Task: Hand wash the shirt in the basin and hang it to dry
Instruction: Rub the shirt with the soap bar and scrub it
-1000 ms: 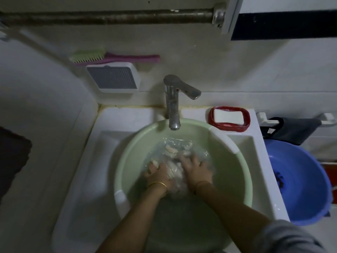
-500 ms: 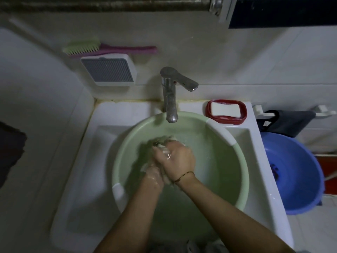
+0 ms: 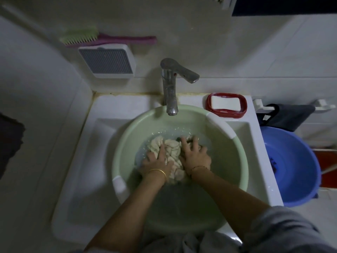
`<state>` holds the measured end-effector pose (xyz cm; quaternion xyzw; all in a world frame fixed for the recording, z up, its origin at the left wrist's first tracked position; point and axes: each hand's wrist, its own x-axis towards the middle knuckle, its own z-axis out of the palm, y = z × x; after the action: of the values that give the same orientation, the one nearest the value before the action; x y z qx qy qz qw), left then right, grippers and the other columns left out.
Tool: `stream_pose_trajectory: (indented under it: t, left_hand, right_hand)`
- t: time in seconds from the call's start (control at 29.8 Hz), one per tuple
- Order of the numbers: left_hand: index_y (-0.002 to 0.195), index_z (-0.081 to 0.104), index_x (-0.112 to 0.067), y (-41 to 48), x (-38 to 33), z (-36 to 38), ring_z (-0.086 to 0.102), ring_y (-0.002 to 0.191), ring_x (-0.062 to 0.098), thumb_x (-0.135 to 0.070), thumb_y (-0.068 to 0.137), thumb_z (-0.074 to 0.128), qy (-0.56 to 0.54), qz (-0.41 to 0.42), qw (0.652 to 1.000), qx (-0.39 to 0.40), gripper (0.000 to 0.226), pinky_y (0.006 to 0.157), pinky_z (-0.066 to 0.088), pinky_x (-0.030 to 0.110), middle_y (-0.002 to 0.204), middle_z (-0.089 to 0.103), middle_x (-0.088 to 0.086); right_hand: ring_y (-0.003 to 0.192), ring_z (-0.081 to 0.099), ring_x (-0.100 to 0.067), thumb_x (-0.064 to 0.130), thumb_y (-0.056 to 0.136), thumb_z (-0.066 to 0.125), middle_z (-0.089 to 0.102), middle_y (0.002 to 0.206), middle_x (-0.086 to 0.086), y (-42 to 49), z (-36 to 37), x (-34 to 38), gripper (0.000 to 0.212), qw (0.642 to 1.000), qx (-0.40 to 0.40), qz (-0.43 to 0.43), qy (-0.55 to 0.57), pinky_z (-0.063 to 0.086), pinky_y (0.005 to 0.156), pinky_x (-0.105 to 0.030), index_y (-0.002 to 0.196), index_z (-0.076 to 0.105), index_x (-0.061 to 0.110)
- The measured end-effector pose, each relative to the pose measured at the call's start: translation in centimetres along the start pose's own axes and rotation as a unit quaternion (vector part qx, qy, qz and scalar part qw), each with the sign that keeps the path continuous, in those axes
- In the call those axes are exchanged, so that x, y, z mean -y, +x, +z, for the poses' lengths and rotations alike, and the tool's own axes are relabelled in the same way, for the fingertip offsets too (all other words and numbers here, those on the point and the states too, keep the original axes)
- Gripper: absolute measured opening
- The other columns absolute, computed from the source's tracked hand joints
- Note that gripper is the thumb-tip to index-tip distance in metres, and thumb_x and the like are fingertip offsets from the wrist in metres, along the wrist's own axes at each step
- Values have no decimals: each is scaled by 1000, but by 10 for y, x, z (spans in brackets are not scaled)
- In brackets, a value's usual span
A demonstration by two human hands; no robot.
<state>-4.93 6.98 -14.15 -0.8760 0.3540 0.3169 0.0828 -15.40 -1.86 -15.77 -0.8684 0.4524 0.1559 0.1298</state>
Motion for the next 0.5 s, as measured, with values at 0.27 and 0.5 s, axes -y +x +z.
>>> stream_pose_trajectory:
  t: [0.27, 0.5]
  left_hand:
    - [144, 31, -31, 23, 6, 8, 37, 131, 29, -31, 88, 56, -191, 34, 979, -63, 61, 108, 32, 37, 148, 33, 11]
    - [78, 73, -9, 7, -9, -38, 70, 68, 27, -53, 94, 32, -811, -59, 571, 112, 63, 72, 51, 34, 85, 72, 12]
  right_hand:
    - [121, 40, -38, 30, 98, 41, 22, 147, -12, 11, 7, -6, 49, 992, -6, 81, 94, 48, 85, -42, 143, 22, 35]
    - [83, 54, -18, 58, 78, 60, 55, 95, 0, -30, -48, 24, 42, 918, -121, 15, 376, 44, 68, -30, 89, 63, 18]
